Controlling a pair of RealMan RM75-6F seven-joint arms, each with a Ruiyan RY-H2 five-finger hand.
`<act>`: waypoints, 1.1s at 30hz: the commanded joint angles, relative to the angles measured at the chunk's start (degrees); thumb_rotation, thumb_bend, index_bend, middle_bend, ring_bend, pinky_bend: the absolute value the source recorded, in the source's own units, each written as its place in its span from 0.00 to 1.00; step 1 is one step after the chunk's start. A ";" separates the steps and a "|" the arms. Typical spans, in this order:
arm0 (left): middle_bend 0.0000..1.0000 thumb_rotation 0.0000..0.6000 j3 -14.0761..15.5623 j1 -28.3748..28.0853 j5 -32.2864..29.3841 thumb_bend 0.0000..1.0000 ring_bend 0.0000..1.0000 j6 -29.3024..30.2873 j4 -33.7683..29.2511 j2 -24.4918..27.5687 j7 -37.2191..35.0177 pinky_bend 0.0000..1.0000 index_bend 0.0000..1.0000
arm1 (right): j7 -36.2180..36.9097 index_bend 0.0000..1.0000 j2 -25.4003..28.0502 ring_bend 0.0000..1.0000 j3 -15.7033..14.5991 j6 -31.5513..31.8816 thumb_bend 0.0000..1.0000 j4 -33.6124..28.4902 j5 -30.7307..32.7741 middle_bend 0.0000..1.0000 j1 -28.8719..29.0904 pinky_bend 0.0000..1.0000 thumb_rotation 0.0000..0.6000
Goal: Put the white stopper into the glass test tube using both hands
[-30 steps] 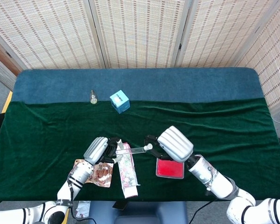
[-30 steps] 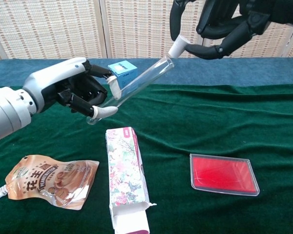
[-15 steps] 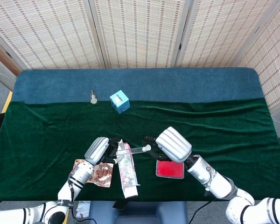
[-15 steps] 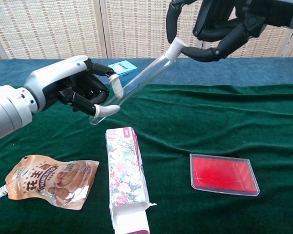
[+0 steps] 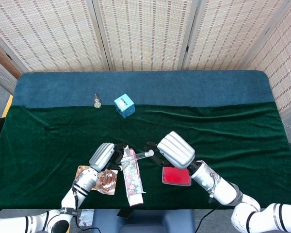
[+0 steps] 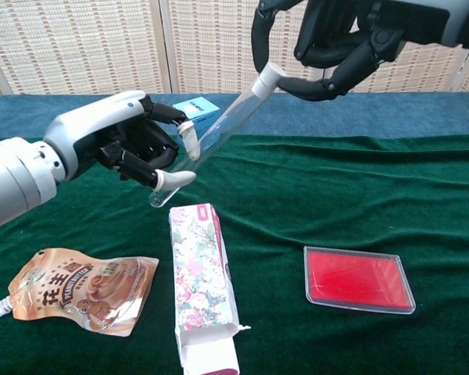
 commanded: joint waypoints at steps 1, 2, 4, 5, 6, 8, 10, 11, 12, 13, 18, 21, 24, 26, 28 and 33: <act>0.87 1.00 -0.05 -0.07 -0.05 0.63 0.81 -0.02 0.08 -0.02 -0.02 0.86 0.70 | -0.45 0.78 -0.27 1.00 0.03 -0.38 0.64 0.01 0.53 1.00 0.28 1.00 1.00; 0.87 1.00 -0.08 -0.09 -0.08 0.63 0.81 -0.02 0.12 -0.01 -0.04 0.86 0.70 | -0.54 0.78 -0.38 1.00 0.02 -0.49 0.64 0.08 0.68 1.00 0.37 1.00 1.00; 0.87 1.00 -0.09 -0.12 -0.16 0.63 0.81 -0.05 0.24 -0.01 -0.08 0.86 0.70 | -0.77 0.78 -0.64 1.00 0.01 -0.69 0.64 0.26 0.94 1.00 0.56 1.00 1.00; 0.87 1.00 -0.09 -0.12 -0.19 0.63 0.81 -0.05 0.28 -0.01 -0.15 0.86 0.70 | -0.81 0.78 -0.76 1.00 0.01 -0.74 0.64 0.32 1.02 1.00 0.63 1.00 1.00; 0.87 1.00 -0.11 -0.12 -0.23 0.63 0.81 -0.03 0.37 -0.01 -0.21 0.86 0.70 | -0.85 0.78 -0.90 1.00 0.03 -0.84 0.64 0.43 1.14 1.00 0.75 1.00 1.00; 0.87 1.00 -0.10 -0.11 -0.29 0.63 0.81 -0.04 0.50 0.00 -0.30 0.86 0.71 | -0.90 0.78 -1.09 1.00 0.04 -0.96 0.64 0.60 1.30 1.00 0.90 1.00 1.00; 0.88 1.00 -0.07 -0.10 -0.36 0.63 0.81 -0.08 0.64 0.06 -0.39 0.86 0.71 | -0.97 0.78 -1.30 1.00 0.04 -1.08 0.64 0.83 1.48 1.00 1.06 1.00 1.00; 0.87 1.00 -0.06 -0.10 -0.43 0.63 0.81 -0.11 0.70 0.10 -0.43 0.86 0.71 | -0.94 0.78 -1.41 1.00 0.07 -1.12 0.64 0.94 1.59 1.00 1.14 1.00 1.00; 0.88 1.00 -0.07 -0.08 -0.48 0.63 0.81 -0.11 0.76 0.12 -0.47 0.86 0.71 | -0.95 0.78 -1.48 1.00 0.07 -1.13 0.64 1.05 1.62 1.00 1.19 1.00 1.00; 0.87 1.00 -0.08 -0.09 -0.52 0.63 0.81 -0.13 0.84 0.12 -0.53 0.86 0.71 | -0.99 0.78 -1.54 1.00 0.05 -1.11 0.64 1.18 1.62 1.00 1.22 1.00 1.00; 0.87 1.00 -0.03 -0.02 -0.42 0.63 0.81 -0.06 1.20 0.11 -0.99 0.86 0.71 | -0.68 0.60 -1.93 1.00 -0.10 -1.00 0.64 1.95 1.57 1.00 1.34 1.00 1.00; 0.88 1.00 -0.01 -0.01 -0.46 0.63 0.81 -0.12 1.45 0.10 -1.29 0.86 0.71 | -0.30 0.45 -2.32 1.00 -0.10 -0.74 0.64 2.47 1.55 1.00 1.35 1.00 1.00; 0.87 1.00 0.03 0.01 -0.43 0.63 0.81 -0.16 1.74 0.13 -1.54 0.86 0.71 | -0.24 0.35 -2.56 1.00 -0.16 -0.85 0.52 2.77 1.78 1.00 1.46 1.00 1.00; 0.87 1.00 0.05 0.04 -0.40 0.63 0.81 -0.15 1.91 0.16 -1.63 0.86 0.71 | -0.07 0.29 -2.57 1.00 -0.14 -1.14 0.40 2.74 2.06 1.00 1.61 1.00 1.00; 0.87 1.00 0.09 0.06 -0.41 0.63 0.81 -0.13 2.17 0.27 -1.52 0.86 0.71 | -0.12 0.24 -2.73 1.00 -0.11 -1.22 0.34 2.82 2.27 1.00 1.72 1.00 1.00; 0.87 1.00 0.26 0.13 -0.61 0.63 0.81 -0.41 3.35 1.01 -1.17 0.86 0.71 | -0.17 0.18 -2.72 1.00 -0.13 -0.65 0.31 2.94 2.36 1.00 1.52 1.00 1.00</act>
